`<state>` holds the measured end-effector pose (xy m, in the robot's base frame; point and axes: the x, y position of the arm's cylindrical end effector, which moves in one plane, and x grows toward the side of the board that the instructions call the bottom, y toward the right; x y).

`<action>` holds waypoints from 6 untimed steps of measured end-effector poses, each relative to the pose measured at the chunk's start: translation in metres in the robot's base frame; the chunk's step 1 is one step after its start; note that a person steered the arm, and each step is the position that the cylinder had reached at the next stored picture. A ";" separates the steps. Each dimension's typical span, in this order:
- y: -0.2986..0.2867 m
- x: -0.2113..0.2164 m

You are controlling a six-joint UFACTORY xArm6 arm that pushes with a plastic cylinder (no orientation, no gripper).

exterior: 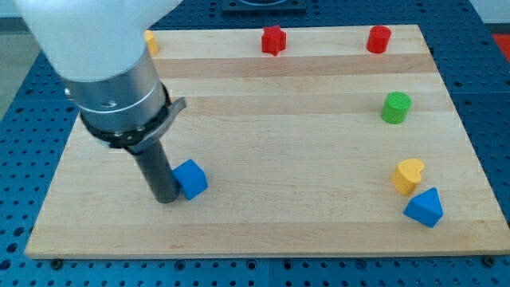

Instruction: Move the blue cube to the top left of yellow heart

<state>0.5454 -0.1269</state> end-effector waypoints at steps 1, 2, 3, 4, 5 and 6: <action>0.011 -0.014; 0.028 -0.029; 0.050 -0.038; 0.080 -0.042; 0.119 -0.044; 0.127 -0.056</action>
<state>0.4891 0.0005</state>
